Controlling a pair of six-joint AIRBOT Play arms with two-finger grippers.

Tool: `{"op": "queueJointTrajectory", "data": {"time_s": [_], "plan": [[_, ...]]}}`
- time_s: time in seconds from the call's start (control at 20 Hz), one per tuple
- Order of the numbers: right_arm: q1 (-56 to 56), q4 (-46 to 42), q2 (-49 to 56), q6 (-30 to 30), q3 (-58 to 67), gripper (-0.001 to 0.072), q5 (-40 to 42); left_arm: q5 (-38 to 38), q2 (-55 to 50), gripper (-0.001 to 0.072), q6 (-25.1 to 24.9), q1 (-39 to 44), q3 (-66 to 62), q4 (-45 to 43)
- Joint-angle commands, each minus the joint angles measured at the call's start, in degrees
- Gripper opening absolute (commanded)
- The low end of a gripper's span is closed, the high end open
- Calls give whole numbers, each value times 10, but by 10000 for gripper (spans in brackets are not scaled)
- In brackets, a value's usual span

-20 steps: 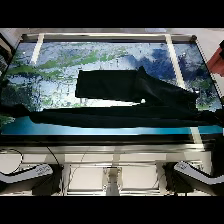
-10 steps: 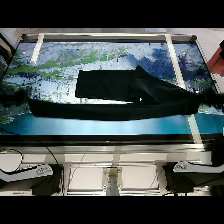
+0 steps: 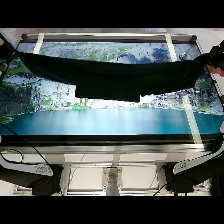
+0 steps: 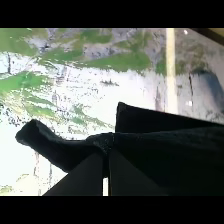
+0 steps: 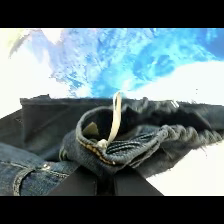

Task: Fold the clothes and pants, and hang the long-sleeved shirts on hangers.

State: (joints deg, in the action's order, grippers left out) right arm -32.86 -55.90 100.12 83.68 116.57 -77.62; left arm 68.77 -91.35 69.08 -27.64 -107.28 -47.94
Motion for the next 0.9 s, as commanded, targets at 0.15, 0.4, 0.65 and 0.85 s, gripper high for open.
{"op": "queueJointTrajectory", "data": {"time_s": [0.15,0.4,0.65,0.85], "plan": [[-43,-91,-6,-69,-71,40,-99,201,-7,19,-85,0,18,-166],[-74,-150,-43,-89,-172,40,-97,195,45,19,-109,-24,183,-239],[-118,-146,-124,-129,-385,39,-8,121,101,19,-150,-51,384,-255],[-150,-148,-166,-144,-513,40,57,100,108,19,-173,-51,470,-256]]}}
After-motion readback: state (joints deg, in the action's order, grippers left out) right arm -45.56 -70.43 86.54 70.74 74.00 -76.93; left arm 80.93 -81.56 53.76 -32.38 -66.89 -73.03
